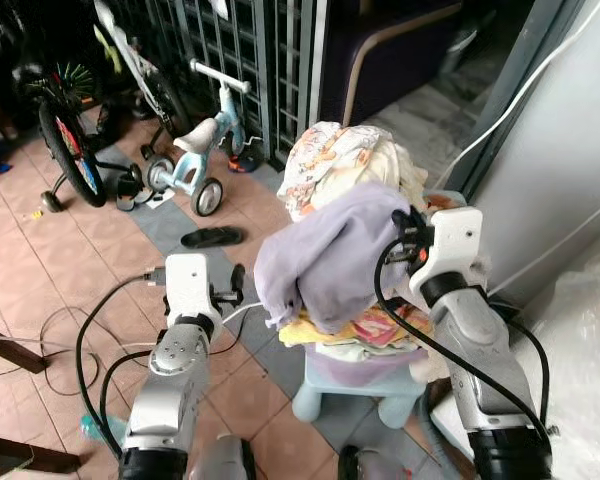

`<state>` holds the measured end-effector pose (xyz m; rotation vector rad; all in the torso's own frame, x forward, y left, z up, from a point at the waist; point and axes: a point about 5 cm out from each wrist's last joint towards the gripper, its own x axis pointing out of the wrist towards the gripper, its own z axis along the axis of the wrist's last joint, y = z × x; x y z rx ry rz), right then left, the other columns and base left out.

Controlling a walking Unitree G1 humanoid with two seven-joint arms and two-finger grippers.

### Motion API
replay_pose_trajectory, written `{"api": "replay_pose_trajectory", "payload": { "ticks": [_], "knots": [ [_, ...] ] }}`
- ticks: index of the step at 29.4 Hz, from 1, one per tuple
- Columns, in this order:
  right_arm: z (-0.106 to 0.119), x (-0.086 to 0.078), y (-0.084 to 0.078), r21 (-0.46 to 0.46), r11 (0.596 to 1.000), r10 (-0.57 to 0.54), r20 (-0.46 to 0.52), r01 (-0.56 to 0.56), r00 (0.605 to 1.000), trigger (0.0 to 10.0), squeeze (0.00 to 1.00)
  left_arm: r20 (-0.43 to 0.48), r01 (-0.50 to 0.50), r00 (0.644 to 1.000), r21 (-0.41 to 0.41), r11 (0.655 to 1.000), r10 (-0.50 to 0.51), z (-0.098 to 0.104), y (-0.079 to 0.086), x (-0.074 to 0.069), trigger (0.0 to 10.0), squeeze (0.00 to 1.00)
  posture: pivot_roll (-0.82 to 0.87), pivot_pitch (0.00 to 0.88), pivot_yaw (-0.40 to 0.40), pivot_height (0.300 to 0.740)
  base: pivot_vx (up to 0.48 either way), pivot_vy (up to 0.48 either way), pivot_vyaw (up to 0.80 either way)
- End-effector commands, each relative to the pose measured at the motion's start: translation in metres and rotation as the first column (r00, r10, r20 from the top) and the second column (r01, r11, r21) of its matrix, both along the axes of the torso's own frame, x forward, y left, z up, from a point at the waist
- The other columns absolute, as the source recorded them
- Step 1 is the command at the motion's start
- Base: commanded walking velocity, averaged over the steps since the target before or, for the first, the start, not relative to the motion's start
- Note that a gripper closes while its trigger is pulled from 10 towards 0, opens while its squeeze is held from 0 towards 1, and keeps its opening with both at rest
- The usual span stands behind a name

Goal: Clothes washing

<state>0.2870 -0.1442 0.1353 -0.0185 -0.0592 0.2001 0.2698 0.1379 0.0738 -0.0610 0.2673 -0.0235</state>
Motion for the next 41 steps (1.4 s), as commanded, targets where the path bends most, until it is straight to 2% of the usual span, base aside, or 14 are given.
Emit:
{"api": "replay_pose_trajectory", "payload": {
  "ticks": [1, 11, 17, 36, 41],
  "knots": [
    [-0.001, -0.001, -0.004, -0.01, 1.0, -0.019, 0.002, 0.019, 1.0, 10.0, 0.0, -0.013, 0.0, 1.0, -0.002, 1.0, 0.0, -0.003, -0.001, -0.001, 10.0, 0.0, -0.03, 0.0, 0.017, 0.74, -0.292, 0.0, 0.0],
    [0.0, 0.004, -0.006, -0.018, 0.999, -0.034, 0.006, 0.034, 0.999, 10.0, 0.0, -0.013, -0.009, 1.0, 0.008, 1.0, 0.009, -0.003, 0.0, 0.001, 10.0, 0.0, -0.03, 0.0, 0.017, 0.74, -0.108, 0.0, -0.1],
    [0.002, 0.006, -0.008, -0.032, 0.998, -0.06, 0.02, 0.061, 0.998, 10.0, 0.0, 0.038, 0.029, 0.999, -0.019, 0.999, -0.028, 0.002, 0.0, 0.001, 10.0, 0.0, -0.03, 0.0, 0.02, 0.74, 0.0, 0.0, -0.79],
    [0.006, 0.012, -0.014, -0.051, 0.994, -0.094, 0.042, 0.096, 0.995, 10.0, 0.0, 0.042, 0.033, 0.999, -0.025, 0.999, -0.032, 0.002, 0.001, -0.002, 10.0, 0.0, -0.03, 0.0, 0.02, 0.74, 0.257, -0.235, -0.79],
    [0.005, 0.012, -0.014, -0.053, 0.994, -0.097, 0.042, 0.099, 0.994, 10.0, 0.0, 0.041, 0.035, 0.999, -0.025, 0.999, -0.034, 0.002, 0.001, -0.002, 10.0, 0.0, -0.03, 0.0, 0.022, 0.74, 0.0, -0.163, -0.79]
  ]
}}
